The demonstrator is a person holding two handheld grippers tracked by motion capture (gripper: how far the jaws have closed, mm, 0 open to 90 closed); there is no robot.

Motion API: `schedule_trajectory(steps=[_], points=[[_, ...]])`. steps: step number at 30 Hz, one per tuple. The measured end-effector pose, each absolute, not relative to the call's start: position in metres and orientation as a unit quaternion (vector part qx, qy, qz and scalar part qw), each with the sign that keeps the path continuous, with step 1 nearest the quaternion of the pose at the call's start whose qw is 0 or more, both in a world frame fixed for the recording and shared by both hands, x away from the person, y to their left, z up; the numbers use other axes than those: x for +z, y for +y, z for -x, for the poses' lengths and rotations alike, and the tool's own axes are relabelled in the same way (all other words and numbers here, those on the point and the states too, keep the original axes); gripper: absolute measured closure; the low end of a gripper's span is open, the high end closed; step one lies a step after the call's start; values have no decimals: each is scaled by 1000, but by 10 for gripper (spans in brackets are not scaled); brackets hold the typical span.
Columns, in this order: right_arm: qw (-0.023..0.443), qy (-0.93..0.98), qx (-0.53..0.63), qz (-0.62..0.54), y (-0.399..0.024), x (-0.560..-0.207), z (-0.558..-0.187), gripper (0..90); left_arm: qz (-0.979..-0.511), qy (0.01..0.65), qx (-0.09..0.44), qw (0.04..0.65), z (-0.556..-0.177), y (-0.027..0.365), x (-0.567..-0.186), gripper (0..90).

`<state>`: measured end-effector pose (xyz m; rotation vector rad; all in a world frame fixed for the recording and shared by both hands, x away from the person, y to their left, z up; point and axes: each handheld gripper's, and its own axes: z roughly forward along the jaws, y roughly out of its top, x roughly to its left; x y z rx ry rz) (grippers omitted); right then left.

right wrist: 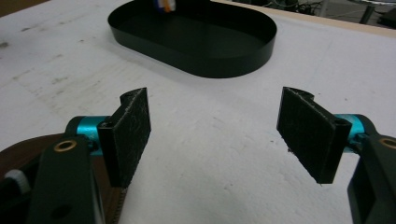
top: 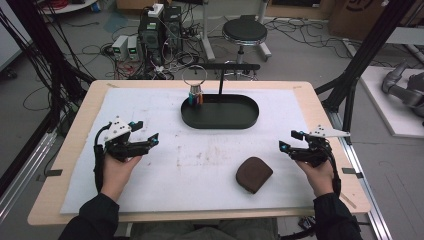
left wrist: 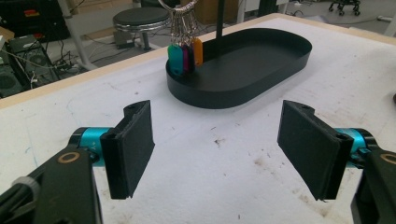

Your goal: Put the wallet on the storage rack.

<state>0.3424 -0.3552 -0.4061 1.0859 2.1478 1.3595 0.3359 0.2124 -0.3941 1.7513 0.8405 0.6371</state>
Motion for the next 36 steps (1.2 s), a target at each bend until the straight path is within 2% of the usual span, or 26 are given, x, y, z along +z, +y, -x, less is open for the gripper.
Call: schedule_trajectory(steps=[6, 10, 13, 21, 27, 31, 35, 36], points=[[162, 782, 475, -370, -346, -409, -339, 266, -732, 349, 266, 521, -336, 209, -394, 268], [131, 806, 462, -346, -338, -414, -339, 298, -732, 349, 268, 520, -336, 208, -393, 268], [103, 822, 451, -331, -331, -417, -338, 365, -732, 349, 268, 520, -337, 208, -393, 268], [52, 841, 435, -317, -308, -426, -348, 435, -738, 342, 263, 519, -338, 202, -394, 269], [26, 844, 418, -335, -299, -431, -358, 465, -736, 345, 263, 520, -336, 203, -394, 269], [-20, 839, 409, -360, -298, -439, -365, 473, -736, 346, 263, 520, -335, 205, -394, 270], [-60, 833, 415, -360, -300, -441, -366, 631, -737, 345, 263, 518, -335, 204, -395, 270], [-61, 834, 416, -357, -300, -440, -366, 640, -737, 345, 263, 519, -335, 204, -395, 270]])
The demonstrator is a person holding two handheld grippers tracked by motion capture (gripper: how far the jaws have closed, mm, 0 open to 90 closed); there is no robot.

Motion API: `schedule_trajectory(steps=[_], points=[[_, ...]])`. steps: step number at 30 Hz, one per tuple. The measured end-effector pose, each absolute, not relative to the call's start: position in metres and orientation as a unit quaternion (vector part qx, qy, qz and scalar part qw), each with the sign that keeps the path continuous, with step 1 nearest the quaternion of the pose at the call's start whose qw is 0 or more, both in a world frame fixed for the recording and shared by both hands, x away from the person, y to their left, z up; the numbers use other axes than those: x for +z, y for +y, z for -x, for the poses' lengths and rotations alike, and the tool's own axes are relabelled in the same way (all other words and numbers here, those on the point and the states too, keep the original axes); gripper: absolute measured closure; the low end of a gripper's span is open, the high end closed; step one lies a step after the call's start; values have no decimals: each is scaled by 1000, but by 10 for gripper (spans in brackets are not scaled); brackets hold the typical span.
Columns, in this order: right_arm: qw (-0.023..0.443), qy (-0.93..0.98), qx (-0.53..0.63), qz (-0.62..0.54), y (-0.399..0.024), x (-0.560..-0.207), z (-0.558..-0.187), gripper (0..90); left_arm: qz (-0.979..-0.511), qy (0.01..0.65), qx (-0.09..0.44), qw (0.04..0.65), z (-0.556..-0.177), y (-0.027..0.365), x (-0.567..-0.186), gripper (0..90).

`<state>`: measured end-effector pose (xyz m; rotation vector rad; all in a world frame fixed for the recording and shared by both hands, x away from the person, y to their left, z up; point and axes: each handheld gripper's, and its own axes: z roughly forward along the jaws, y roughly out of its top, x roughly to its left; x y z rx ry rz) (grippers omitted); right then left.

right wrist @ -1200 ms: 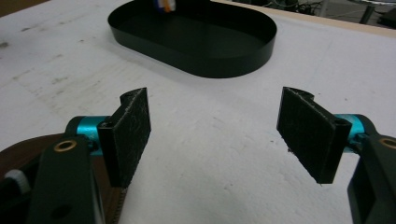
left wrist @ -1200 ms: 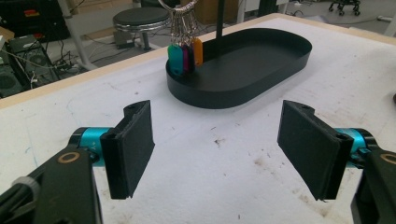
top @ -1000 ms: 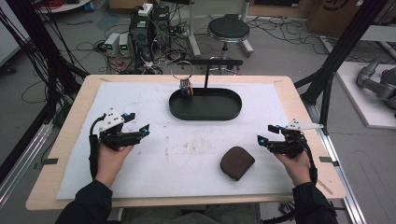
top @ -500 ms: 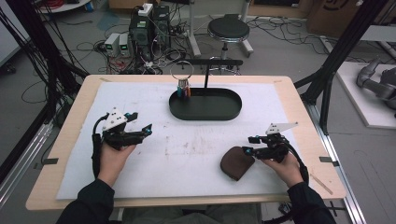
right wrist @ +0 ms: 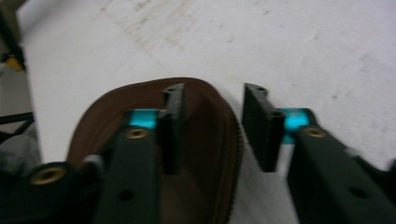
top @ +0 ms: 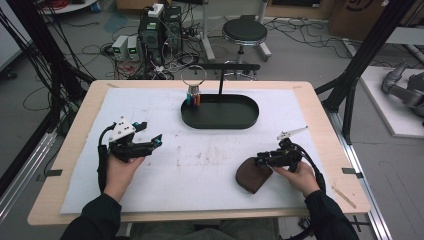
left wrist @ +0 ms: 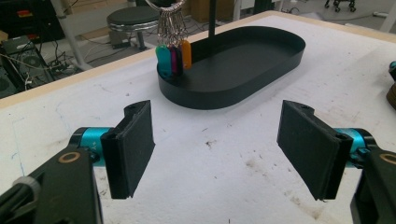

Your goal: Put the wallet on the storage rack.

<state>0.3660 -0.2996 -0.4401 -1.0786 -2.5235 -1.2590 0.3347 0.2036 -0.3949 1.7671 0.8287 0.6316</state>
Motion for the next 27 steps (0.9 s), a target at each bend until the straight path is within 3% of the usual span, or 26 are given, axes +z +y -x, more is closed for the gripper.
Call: schedule_trajectory(steps=[5, 12, 27], points=[[65, -835, -417, 353, -300, -439, -365, 706, -738, 342, 262, 519, -334, 202, -395, 271], [31, -845, -416, 334, -299, -432, -362, 830, -741, 339, 260, 519, -334, 199, -395, 271], [-53, -820, -493, 285, -291, -398, -347, 871, -746, 324, 248, 526, -334, 188, -395, 271]])
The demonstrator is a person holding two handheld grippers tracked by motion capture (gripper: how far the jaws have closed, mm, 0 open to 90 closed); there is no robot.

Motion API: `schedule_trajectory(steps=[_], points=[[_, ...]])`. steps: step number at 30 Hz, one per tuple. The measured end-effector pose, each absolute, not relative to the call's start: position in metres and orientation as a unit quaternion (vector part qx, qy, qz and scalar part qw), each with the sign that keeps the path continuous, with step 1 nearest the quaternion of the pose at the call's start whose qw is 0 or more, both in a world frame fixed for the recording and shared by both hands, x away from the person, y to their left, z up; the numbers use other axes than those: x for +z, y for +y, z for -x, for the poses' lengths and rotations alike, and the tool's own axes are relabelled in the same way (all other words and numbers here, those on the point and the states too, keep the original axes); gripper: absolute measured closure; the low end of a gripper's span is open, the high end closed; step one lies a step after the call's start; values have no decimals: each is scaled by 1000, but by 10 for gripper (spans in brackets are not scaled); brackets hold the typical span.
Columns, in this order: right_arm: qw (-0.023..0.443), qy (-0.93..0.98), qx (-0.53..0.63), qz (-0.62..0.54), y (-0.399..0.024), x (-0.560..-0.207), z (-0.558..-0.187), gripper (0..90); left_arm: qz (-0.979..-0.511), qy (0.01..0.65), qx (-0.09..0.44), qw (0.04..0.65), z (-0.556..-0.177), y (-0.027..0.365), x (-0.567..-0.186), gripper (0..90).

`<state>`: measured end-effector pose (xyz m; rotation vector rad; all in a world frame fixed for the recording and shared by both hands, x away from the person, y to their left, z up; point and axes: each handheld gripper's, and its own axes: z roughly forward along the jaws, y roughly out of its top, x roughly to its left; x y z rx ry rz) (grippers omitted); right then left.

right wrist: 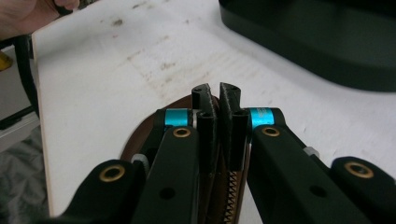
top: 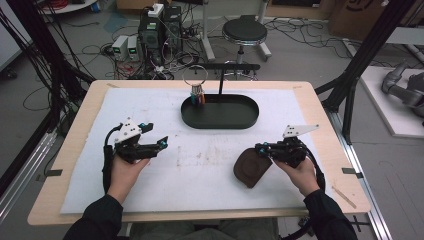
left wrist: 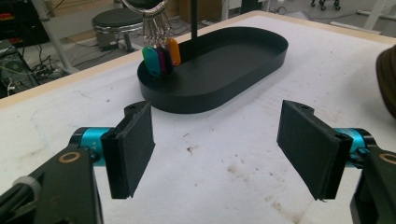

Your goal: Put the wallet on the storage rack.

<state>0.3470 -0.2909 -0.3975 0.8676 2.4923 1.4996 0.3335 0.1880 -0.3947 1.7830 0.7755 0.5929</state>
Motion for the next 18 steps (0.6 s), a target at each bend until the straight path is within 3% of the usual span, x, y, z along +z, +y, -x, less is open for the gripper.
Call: schedule_trajectory(steps=[9, 18], points=[[139, 809, 520, -237, -274, -380, -336, 875, -747, 315, 241, 533, -334, 179, -394, 271], [132, 825, 507, -212, -278, -384, -332, 873, -752, 291, 195, 558, -339, 155, -396, 271]])
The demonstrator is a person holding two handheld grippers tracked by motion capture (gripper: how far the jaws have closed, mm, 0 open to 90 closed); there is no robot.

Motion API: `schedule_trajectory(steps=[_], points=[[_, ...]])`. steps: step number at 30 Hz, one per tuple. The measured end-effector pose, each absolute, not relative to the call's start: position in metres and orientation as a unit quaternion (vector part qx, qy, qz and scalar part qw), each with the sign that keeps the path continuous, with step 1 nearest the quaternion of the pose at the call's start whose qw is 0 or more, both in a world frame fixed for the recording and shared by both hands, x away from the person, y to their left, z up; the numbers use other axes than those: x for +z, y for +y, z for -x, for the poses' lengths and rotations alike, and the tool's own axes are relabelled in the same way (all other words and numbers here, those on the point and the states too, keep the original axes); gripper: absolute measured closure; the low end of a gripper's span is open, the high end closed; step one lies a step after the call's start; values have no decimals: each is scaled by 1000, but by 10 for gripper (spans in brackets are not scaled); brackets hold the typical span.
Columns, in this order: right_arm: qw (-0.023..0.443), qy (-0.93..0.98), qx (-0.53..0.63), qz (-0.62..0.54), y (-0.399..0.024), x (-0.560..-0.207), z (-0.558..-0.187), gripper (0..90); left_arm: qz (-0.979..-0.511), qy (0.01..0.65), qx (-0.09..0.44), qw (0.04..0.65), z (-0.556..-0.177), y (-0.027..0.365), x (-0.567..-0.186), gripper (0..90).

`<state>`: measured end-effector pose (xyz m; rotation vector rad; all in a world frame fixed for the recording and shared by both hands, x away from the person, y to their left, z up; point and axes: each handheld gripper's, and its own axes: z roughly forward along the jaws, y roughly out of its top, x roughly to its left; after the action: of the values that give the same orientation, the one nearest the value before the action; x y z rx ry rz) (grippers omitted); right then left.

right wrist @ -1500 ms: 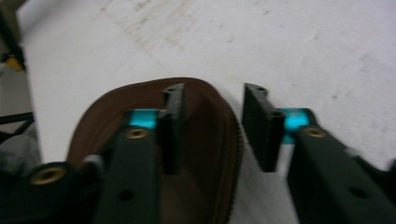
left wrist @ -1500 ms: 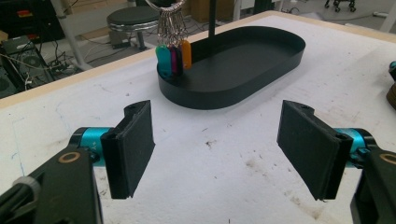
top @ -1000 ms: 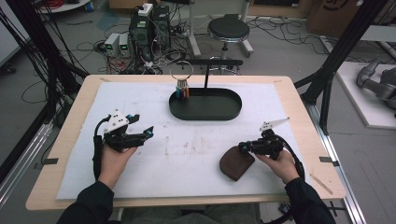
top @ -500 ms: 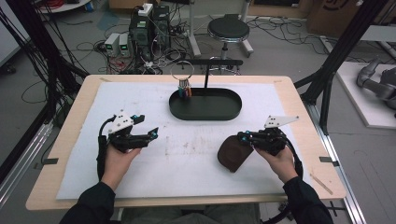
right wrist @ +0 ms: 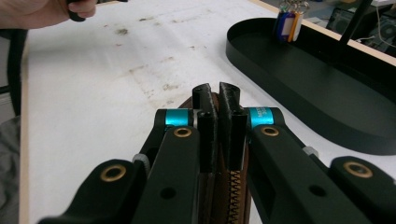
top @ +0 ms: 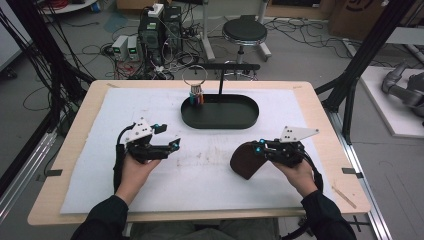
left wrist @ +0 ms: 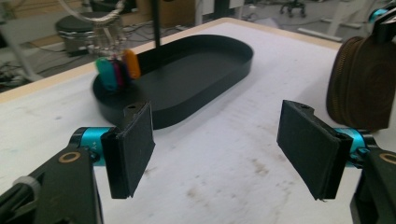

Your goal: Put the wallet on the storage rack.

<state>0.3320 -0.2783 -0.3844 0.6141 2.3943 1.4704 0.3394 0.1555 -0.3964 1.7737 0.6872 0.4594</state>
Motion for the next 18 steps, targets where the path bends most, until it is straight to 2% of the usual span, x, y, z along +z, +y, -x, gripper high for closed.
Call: schedule_trajectory(steps=[11, 18], points=[[117, 826, 514, -200, -310, -386, -323, 871, -777, 224, 116, 576, -344, 97, -402, 273], [107, 830, 516, -183, -318, -386, -321, 870, -800, 191, 71, 565, -343, 54, -414, 279]])
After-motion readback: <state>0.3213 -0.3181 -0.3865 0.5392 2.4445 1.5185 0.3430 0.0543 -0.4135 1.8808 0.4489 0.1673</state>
